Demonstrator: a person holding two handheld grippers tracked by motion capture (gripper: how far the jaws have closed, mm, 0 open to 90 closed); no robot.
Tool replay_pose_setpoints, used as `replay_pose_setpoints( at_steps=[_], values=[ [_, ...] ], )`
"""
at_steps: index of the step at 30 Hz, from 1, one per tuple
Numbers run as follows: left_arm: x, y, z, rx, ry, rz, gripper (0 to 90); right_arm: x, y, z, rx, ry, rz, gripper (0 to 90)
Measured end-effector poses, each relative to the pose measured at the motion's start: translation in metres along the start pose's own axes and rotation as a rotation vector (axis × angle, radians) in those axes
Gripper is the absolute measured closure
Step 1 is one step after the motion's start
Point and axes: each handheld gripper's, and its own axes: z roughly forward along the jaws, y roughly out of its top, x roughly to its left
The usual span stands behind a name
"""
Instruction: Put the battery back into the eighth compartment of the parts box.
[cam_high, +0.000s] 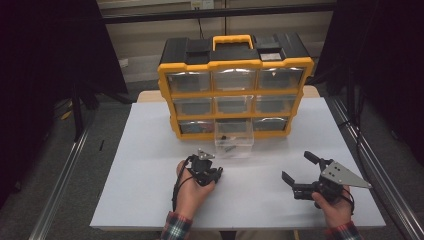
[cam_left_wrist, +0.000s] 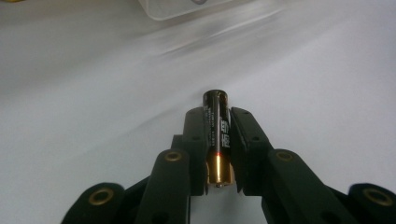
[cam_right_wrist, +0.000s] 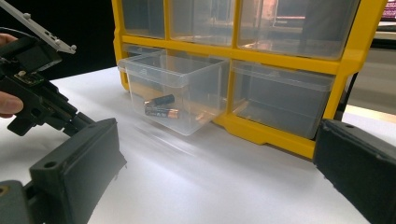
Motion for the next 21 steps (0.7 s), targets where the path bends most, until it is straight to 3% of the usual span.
replay_pose_setpoints(
  at_steps=[5, 21],
  values=[
    [0.0024, 0.0007, -0.0024, 0.007, 0.0, 0.008, 77.2, -0.0001, 0.0, -0.0001, 0.0, -0.001, 0.0, 0.4],
    [0.0064, 0.0039, -0.0079, -0.008, -0.016, -0.023, 77.2, 0.0001, 0.0001, -0.0002, 0.0, 0.0, 0.002, 0.4]
  ],
)
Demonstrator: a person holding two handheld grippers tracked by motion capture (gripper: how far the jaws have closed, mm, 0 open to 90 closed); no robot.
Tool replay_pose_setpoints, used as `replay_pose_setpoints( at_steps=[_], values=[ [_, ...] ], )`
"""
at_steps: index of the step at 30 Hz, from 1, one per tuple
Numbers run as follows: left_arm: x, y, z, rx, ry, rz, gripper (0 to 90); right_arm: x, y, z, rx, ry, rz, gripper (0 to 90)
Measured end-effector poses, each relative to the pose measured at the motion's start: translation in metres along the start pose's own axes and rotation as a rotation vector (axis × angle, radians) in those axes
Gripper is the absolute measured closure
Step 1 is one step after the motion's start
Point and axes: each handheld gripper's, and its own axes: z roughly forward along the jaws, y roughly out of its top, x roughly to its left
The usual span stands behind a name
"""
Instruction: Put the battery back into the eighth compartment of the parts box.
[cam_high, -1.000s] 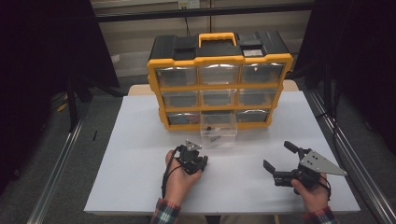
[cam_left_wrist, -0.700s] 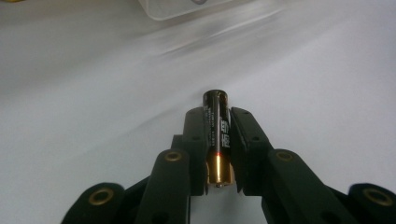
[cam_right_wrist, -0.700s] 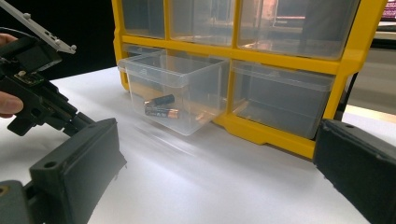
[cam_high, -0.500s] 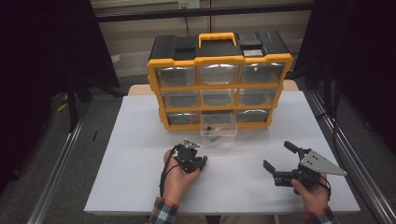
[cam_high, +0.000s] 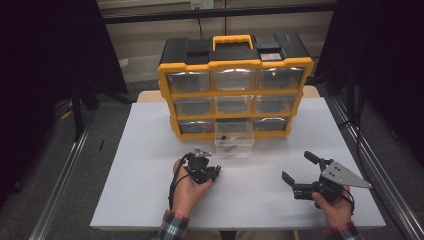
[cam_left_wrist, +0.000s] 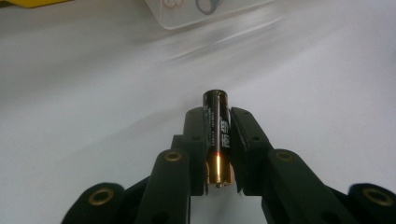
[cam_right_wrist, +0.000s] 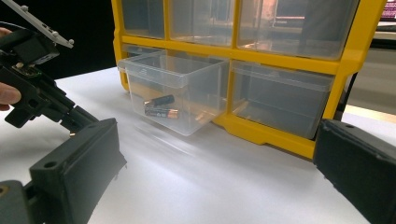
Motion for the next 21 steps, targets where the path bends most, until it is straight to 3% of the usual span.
replay_pose_setpoints(
  at_steps=[3, 8, 15, 21],
  values=[
    [0.002, 0.001, -0.003, 0.003, -0.001, 0.014, 77.2, 0.0, 0.0, 0.0, 0.0, 0.004, 0.0, 0.4],
    [0.005, 0.003, -0.005, -0.007, -0.016, -0.01, 77.2, 0.0, 0.0, 0.0, 0.0, 0.002, 0.0, 0.4],
    [0.008, 0.009, -0.012, 0.001, -0.011, 0.007, 77.2, 0.0, 0.0, 0.0, -0.001, 0.0, -0.001, 0.4],
    [0.009, 0.014, -0.016, -0.002, -0.012, -0.017, 77.2, 0.0, 0.0, 0.0, -0.001, 0.0, 0.001, 0.4]
  ],
)
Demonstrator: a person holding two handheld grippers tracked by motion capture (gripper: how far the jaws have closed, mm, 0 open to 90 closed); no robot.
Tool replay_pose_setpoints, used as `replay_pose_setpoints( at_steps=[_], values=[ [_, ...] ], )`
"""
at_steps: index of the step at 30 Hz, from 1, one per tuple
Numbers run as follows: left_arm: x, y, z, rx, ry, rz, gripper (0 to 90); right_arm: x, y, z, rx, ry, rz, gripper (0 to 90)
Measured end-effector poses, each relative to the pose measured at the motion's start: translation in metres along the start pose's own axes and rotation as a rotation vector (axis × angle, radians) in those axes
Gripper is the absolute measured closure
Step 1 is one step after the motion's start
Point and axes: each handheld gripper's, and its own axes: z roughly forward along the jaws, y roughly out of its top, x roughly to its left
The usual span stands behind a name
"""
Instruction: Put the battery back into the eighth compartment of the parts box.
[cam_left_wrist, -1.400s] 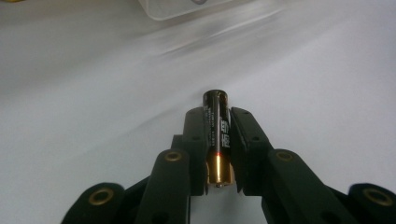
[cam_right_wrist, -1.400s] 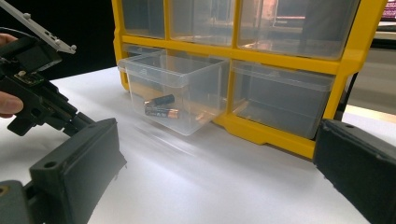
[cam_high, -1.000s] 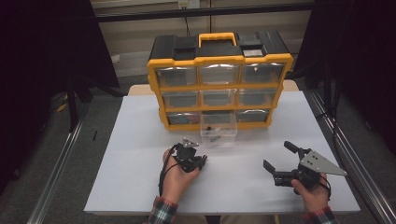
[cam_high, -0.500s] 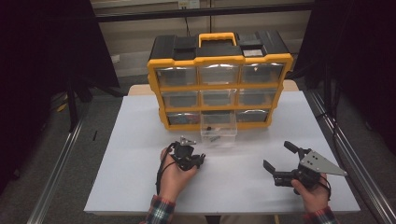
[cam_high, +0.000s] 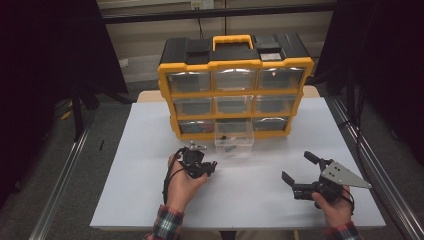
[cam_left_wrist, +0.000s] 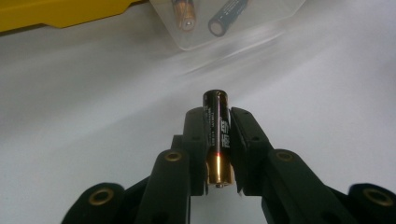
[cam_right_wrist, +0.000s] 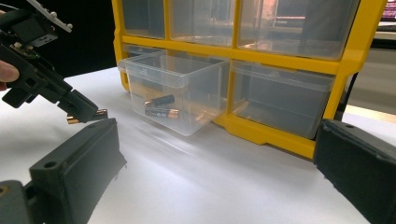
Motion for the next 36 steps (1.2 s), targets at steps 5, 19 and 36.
replay_pose_setpoints(
  at_steps=[5, 19, 36],
  values=[
    [0.002, 0.003, -0.003, 0.006, -0.01, 0.007, 77.1, 0.0, 0.0, 0.0, 0.0, 0.0, 0.002, 0.4],
    [0.008, 0.019, -0.017, 0.013, -0.005, -0.002, 77.2, 0.0, 0.0, 0.001, 0.002, 0.002, -0.003, 0.4],
    [0.013, 0.037, -0.032, 0.015, -0.019, 0.003, 77.1, 0.0, 0.0, 0.001, 0.002, 0.001, -0.003, 0.3]
  ],
)
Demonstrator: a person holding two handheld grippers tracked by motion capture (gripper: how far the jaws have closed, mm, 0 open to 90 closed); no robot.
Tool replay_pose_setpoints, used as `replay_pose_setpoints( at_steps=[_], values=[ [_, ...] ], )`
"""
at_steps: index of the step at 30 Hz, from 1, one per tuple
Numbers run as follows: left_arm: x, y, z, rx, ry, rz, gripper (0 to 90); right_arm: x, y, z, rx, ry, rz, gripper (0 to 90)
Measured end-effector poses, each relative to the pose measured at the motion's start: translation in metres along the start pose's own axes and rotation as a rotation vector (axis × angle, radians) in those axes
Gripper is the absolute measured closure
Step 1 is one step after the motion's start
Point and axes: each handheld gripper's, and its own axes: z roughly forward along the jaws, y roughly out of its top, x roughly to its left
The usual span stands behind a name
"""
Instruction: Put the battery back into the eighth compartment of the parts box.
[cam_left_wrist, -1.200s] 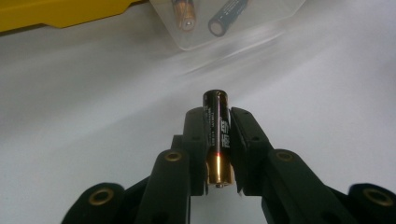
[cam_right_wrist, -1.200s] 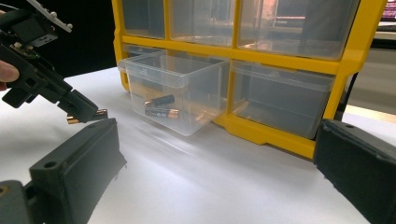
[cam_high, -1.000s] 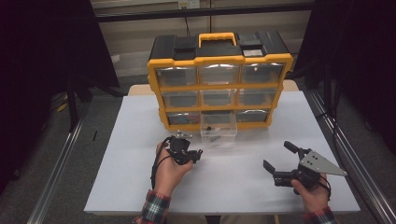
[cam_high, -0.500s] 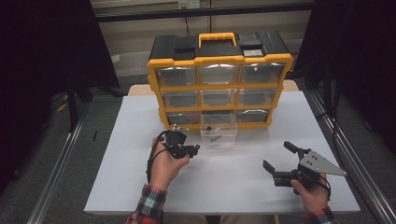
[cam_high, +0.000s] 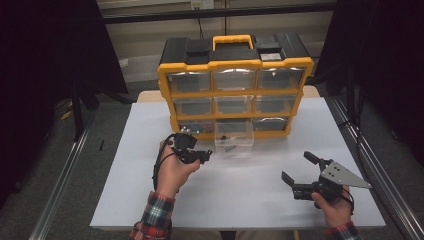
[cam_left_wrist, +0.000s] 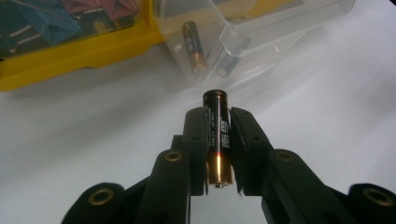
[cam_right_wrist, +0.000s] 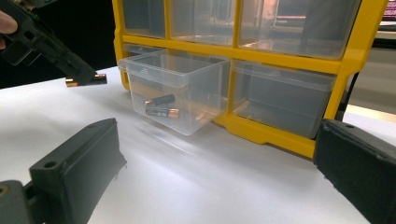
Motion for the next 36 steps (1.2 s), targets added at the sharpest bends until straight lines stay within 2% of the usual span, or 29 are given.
replay_pose_setpoints(
  at_steps=[9, 10, 11, 23, 30, 32, 33, 35, 36],
  values=[
    [-0.003, 0.014, -0.008, -0.013, 0.009, 0.009, 77.1, 0.0, 0.0, 0.0, 0.0, 0.001, 0.0, 0.4],
    [-0.004, 0.015, -0.008, -0.03, 0.005, -0.005, 77.2, 0.0, 0.0, 0.0, 0.001, 0.001, -0.001, 0.3],
    [-0.003, 0.017, -0.009, -0.016, 0.004, 0.014, 77.2, 0.0, 0.0, 0.0, 0.0, 0.0, -0.001, 0.3],
    [-0.008, 0.033, -0.012, -0.037, -0.007, 0.014, 77.2, 0.0, 0.0, 0.0, -0.001, 0.001, 0.0, 0.3],
    [-0.011, 0.041, -0.015, -0.041, -0.013, 0.031, 77.1, 0.0, 0.0, 0.0, -0.002, 0.0, 0.001, 0.4],
    [-0.013, 0.043, -0.015, -0.054, -0.015, 0.017, 77.1, 0.0, 0.0, 0.0, -0.002, 0.001, 0.001, 0.3],
    [-0.012, 0.044, -0.015, -0.04, -0.015, 0.042, 77.1, 0.0, 0.0, 0.0, -0.002, 0.001, 0.001, 0.4],
    [-0.014, 0.046, -0.014, -0.057, -0.013, 0.02, 77.1, 0.0, 0.0, 0.0, -0.002, 0.0, -0.001, 0.4],
    [-0.014, 0.047, -0.015, -0.044, -0.017, 0.035, 77.1, 0.0, 0.0, 0.0, -0.001, 0.0, 0.001, 0.4]
  ],
)
